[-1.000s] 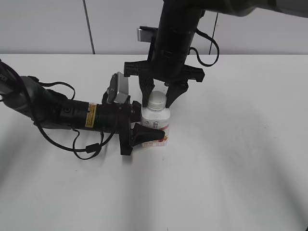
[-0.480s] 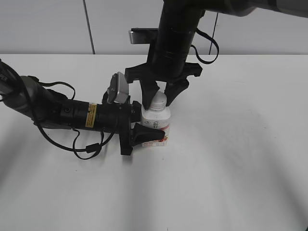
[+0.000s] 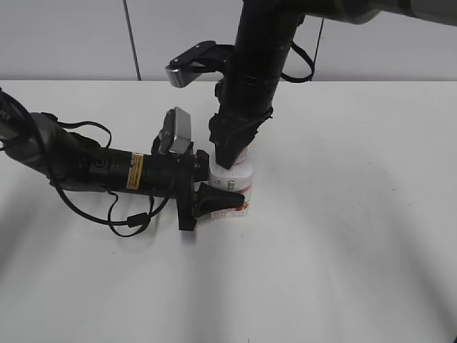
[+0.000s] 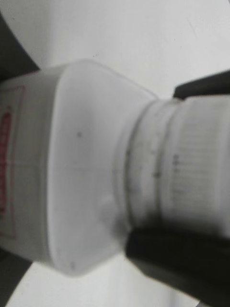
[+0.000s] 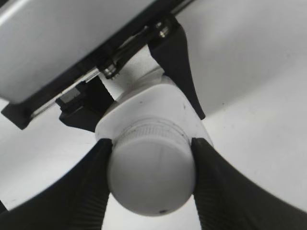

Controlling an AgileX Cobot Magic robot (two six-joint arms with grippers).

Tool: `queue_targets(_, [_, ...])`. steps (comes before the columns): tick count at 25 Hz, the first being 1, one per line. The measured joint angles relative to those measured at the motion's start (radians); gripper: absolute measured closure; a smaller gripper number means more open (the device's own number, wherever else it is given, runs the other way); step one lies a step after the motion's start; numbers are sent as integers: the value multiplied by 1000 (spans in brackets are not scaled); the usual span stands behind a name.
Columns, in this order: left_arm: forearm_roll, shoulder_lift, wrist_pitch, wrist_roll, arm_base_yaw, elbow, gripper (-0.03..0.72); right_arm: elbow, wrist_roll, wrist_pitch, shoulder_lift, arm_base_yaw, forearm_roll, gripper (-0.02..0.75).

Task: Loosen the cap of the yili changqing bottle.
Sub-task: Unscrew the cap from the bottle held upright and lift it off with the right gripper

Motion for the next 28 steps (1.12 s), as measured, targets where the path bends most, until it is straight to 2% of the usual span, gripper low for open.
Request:
queue_targets(11, [7, -1, 2, 0, 0, 0, 315, 0, -432, -3, 0, 0, -4, 346])
queue_targets(28, [12, -2, 3, -2, 0, -3, 316, 2, -481, -4, -9, 1, -27, 346])
